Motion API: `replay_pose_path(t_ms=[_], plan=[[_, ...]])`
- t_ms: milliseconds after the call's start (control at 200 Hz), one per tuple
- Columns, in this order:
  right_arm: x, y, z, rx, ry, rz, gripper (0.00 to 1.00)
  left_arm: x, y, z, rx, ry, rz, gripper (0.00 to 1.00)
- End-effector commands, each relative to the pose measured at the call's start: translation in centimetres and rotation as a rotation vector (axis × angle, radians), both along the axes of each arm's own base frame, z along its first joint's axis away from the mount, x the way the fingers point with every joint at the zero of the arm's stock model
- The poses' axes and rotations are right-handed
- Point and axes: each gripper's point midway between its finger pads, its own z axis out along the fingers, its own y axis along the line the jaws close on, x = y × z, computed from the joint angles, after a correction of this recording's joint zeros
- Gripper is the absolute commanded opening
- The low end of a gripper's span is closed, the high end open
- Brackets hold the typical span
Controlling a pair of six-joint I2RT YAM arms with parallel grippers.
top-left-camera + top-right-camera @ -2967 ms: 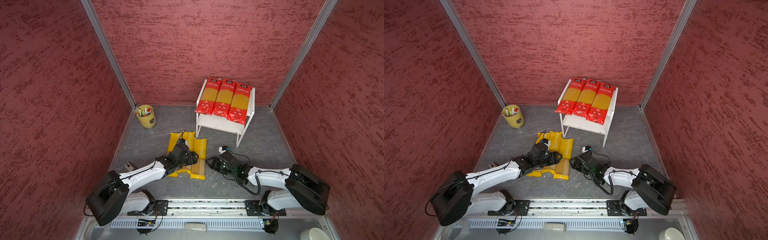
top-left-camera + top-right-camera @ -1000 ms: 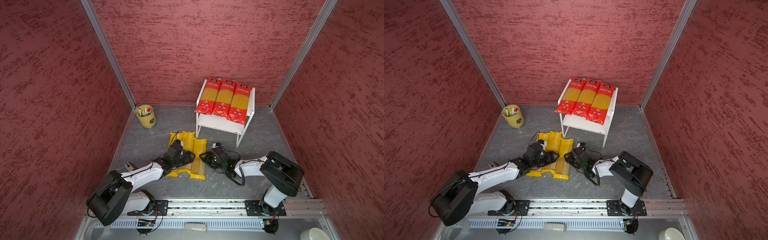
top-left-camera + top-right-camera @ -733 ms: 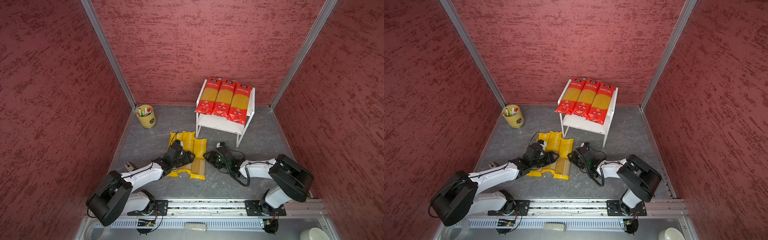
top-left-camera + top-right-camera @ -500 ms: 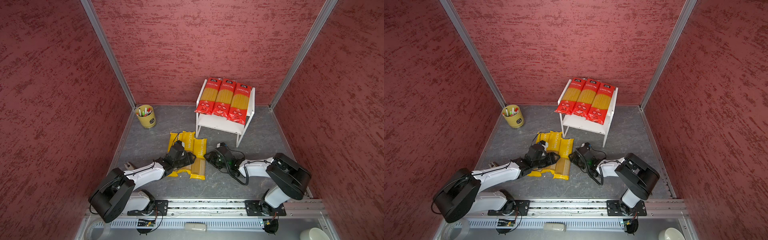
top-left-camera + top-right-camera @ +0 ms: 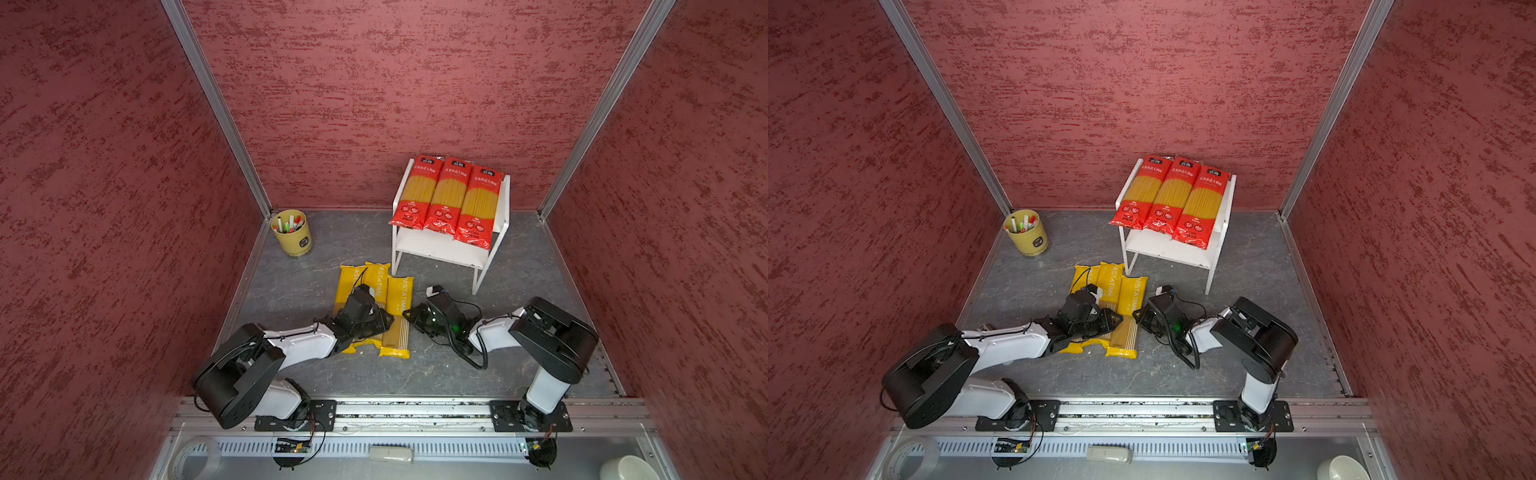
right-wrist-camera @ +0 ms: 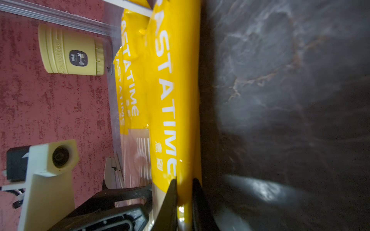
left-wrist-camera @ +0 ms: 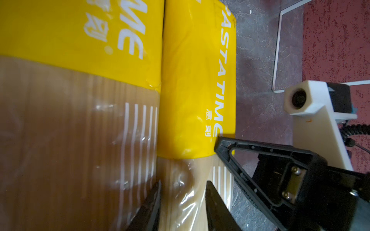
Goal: Arrange pasta packages on shelves
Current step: Pick up the pasta bag from the center of the table.
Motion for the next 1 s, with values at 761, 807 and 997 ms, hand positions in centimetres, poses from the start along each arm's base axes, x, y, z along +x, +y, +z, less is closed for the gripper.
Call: replay_pose_path(t_ms=[761, 807, 997], plan=[[-2.8, 1.5, 18.4, 0.278, -0.620, 0.206, 0.00, 2.4, 4.3, 15.5, -0.282, -0.353, -0.015, 0.70], [-2.9, 1.6, 19.1, 0.290, -0.633, 0.212, 0.00, 2.4, 4.2, 15.8, -0.301, -0.362, -0.020, 0.71], [-3.0, 1.9, 21.3, 0.327, -0.696, 0.210, 0.00, 2.1, 3.8, 17.2, -0.331, -0.414, -0.054, 0.77]])
